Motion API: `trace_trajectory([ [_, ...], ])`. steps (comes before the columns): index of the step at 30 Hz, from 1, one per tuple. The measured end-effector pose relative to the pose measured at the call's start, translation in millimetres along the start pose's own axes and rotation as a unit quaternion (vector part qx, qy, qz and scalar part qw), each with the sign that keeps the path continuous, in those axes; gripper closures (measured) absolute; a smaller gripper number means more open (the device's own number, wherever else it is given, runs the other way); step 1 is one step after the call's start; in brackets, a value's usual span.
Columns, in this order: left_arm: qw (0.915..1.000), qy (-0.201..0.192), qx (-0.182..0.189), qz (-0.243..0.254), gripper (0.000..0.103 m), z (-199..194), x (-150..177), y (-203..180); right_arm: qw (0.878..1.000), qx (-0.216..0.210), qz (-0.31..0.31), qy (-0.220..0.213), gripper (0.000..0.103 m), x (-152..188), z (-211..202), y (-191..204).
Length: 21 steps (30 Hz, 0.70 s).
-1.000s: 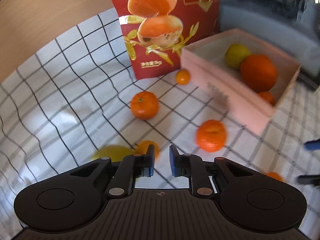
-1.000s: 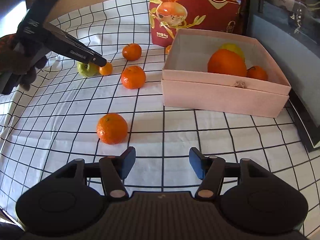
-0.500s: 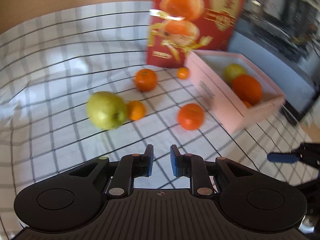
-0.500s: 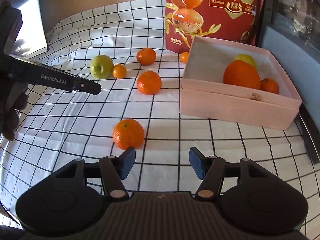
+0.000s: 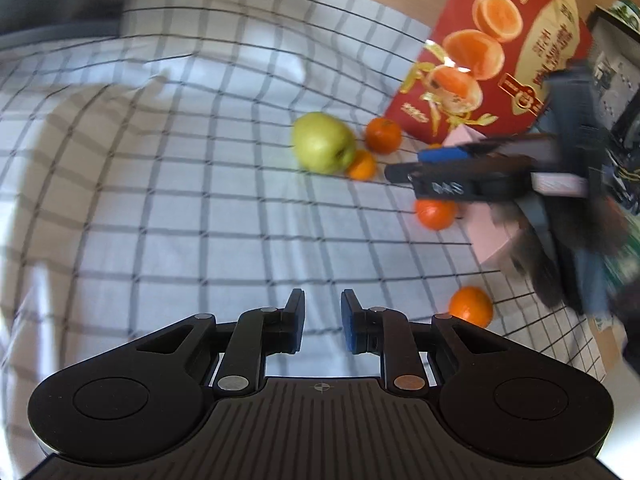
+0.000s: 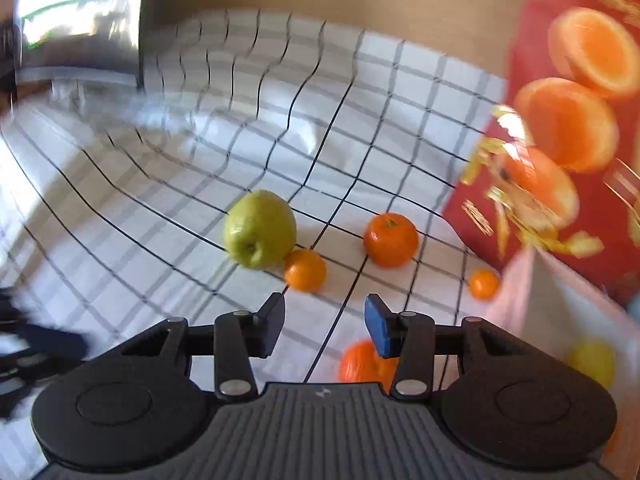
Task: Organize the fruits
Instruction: 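Reach both grippers down toward two mandarins beside the green apple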
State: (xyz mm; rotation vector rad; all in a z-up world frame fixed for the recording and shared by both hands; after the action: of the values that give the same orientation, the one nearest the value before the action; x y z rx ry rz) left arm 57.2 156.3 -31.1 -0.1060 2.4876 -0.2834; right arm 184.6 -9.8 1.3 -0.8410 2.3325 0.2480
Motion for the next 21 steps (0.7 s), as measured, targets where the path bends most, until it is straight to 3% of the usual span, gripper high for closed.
trace_trajectory([
  [2,0.9998,0.000,-0.011,-0.016,0.080,-9.4,6.5,14.7,0.999,0.011,-0.040,0.022,0.059,-5.6,23.7,-0.8],
  [6,0.9984,-0.003,-0.039,-0.041,0.080,-23.3,11.0,43.1,0.997,-0.021,-0.060,0.051,0.059,-8.9,52.8,3.0],
  [9,0.9969,-0.006,-0.054,-0.057,0.080,-30.0,11.3,58.2,0.996,-0.016,-0.069,0.058,0.071,-7.6,64.9,7.0],
  [11,0.9966,-0.007,-0.058,-0.058,0.080,-32.8,10.5,61.6,0.997,-0.013,-0.061,0.055,0.072,-8.1,65.4,8.9],
  [17,0.9983,0.002,-0.042,-0.041,0.080,-21.3,9.2,47.8,0.998,-0.043,-0.009,0.039,0.072,2.1,34.1,18.4],
  [21,0.9991,0.014,-0.025,-0.030,0.080,-7.0,9.9,30.3,0.997,-0.075,-0.007,0.026,0.072,26.7,-4.3,48.2],
])
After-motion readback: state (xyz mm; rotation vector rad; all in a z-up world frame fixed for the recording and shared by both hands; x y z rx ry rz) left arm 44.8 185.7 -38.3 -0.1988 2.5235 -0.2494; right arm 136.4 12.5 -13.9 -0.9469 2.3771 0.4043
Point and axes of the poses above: each gripper's, at about its wrist camera, not at the fingertips, and z roughly the way its jaws point, y to its left, x to its underside, the point moved 10 cm from there along z, roughly the way its jaws point, and after that the axes turned 8 degrees about -x, right-handed, at the moved point
